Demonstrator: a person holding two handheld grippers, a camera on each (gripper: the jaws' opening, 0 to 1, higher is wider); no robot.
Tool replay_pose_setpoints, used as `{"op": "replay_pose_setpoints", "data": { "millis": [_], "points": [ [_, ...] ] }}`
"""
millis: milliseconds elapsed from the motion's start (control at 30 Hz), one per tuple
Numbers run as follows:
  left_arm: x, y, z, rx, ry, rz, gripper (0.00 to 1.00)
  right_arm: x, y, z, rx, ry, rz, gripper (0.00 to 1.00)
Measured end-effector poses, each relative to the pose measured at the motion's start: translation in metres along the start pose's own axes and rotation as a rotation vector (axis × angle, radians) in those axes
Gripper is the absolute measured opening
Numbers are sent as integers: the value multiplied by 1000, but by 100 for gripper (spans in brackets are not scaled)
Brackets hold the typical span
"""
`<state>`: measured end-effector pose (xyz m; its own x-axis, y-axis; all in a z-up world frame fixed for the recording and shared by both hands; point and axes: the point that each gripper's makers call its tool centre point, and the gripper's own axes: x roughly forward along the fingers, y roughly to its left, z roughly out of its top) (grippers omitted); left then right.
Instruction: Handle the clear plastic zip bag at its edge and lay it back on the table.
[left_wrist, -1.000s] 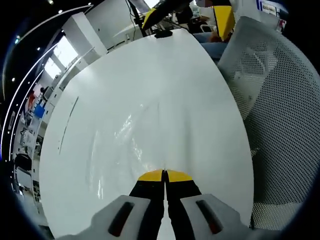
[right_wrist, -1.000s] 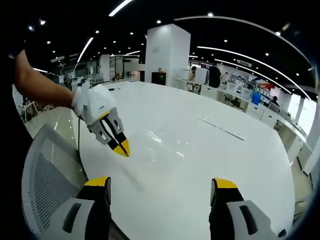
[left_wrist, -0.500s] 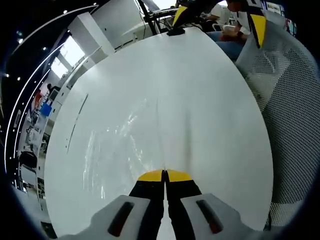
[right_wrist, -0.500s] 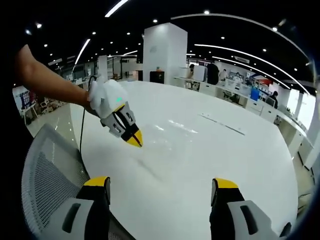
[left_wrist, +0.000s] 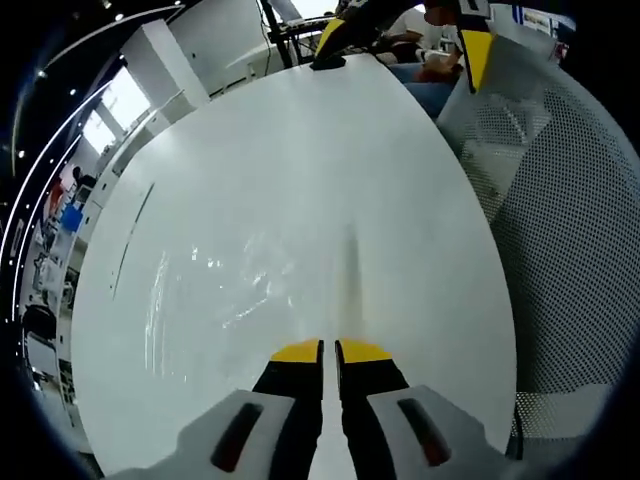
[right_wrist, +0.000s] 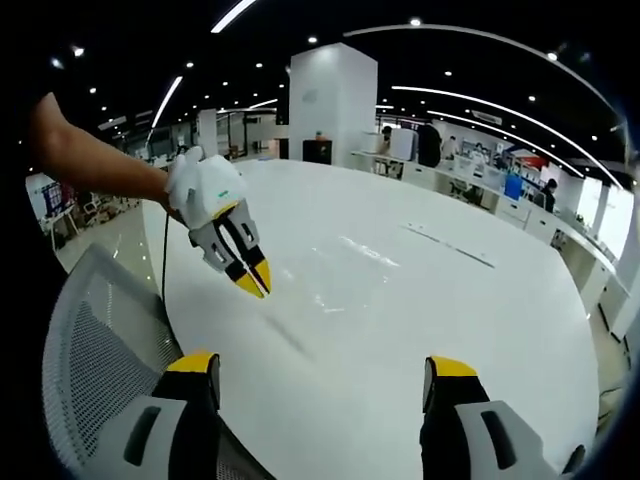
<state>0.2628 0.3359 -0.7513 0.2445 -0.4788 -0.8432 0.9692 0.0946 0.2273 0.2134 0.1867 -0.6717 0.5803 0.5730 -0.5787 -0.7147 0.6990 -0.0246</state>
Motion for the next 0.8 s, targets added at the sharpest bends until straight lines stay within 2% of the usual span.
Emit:
{"op": "replay_pose_setpoints", "data": {
  "millis": [267,400,567,800],
  "points": [
    [-14,-6,-1,-41,-29,-1,4,1,2,4,-16,-2,3,85],
    [-23,-9,3,-80,-57,9,7,1,3,5,-19,-4,4,86],
    [-41,-5,9,-171,-122,58,11,2,5,4,-19,-7,5,89],
    [-66,3,11,-238,-188,129,20,2,3,4,-18,-18,3,94]
  ]
}}
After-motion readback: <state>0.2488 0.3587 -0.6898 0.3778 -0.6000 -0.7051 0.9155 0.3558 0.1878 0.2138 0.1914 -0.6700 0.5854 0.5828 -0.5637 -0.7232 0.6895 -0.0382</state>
